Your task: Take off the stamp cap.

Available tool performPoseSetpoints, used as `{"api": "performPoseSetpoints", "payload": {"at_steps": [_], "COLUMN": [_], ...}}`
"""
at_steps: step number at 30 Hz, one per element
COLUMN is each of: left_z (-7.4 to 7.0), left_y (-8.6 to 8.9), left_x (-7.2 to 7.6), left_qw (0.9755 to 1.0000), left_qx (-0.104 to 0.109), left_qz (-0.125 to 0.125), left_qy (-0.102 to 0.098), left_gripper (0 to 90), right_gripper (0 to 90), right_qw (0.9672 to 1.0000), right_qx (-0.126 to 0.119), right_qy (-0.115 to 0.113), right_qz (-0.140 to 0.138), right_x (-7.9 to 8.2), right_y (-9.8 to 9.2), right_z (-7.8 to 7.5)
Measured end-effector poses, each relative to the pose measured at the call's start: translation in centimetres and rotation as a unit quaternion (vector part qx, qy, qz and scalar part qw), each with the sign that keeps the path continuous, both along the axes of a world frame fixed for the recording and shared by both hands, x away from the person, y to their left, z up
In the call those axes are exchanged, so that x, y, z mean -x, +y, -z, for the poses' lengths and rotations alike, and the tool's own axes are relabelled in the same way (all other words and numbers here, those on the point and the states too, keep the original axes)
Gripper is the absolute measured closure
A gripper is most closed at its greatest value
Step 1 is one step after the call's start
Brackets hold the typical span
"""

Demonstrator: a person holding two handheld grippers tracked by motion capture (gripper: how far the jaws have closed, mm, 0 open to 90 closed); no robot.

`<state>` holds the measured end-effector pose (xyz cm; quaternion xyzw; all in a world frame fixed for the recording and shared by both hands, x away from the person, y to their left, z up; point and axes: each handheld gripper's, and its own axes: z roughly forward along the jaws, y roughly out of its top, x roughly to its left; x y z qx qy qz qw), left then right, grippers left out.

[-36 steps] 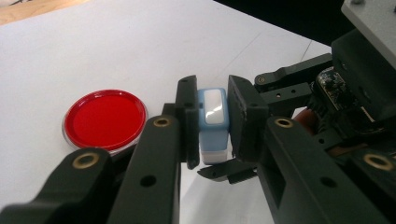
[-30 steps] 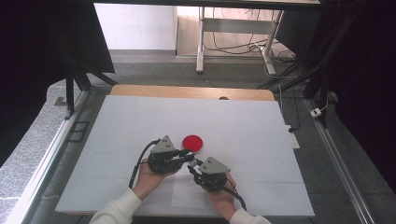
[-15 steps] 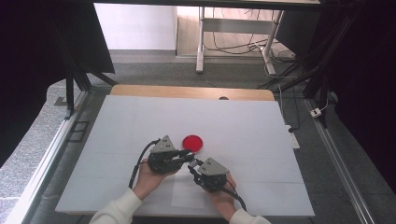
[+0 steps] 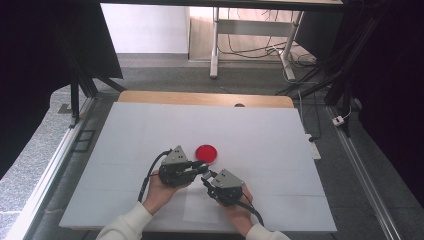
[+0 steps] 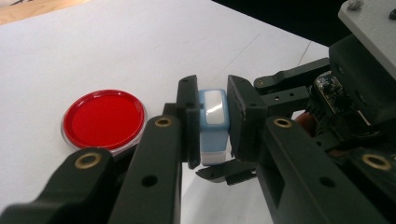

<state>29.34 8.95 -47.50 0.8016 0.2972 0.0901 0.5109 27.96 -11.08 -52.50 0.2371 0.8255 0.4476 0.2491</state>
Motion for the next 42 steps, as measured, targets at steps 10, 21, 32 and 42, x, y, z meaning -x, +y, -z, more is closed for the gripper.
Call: {"api": "performPoseSetpoints", "payload": {"at_steps": [10, 21, 32, 42], "left_z": [-0.1, -0.1, -0.9, -0.5], "left_y": [0.2, 0.2, 2.1, 1.7], "left_x": [0.0, 0.0, 0.0, 0.0], "left_qw": [1.0000, 0.9999, 0.9990, 0.9995], "left_qx": [0.007, 0.009, 0.030, 0.025], "left_qz": [-0.001, -0.003, -0.030, -0.020], "left_qy": [0.001, 0.004, -0.014, -0.002], "left_gripper": [75.4, 75.5, 75.9, 75.7], "right_gripper": [64.7, 64.8, 64.8, 64.7], "right_qw": [0.9998, 0.9997, 1.0000, 1.0000], "right_qx": [-0.017, 0.017, 0.006, 0.001], "right_qy": [0.009, -0.016, -0.001, 0.005], "right_qz": [0.004, -0.012, -0.005, -0.001], "right_x": [0.1, -0.1, -0.2, -0.4], "right_y": [-0.1, -0.2, -0.4, -1.1], "right_z": [-0.1, -0.2, -0.2, -0.5]}}
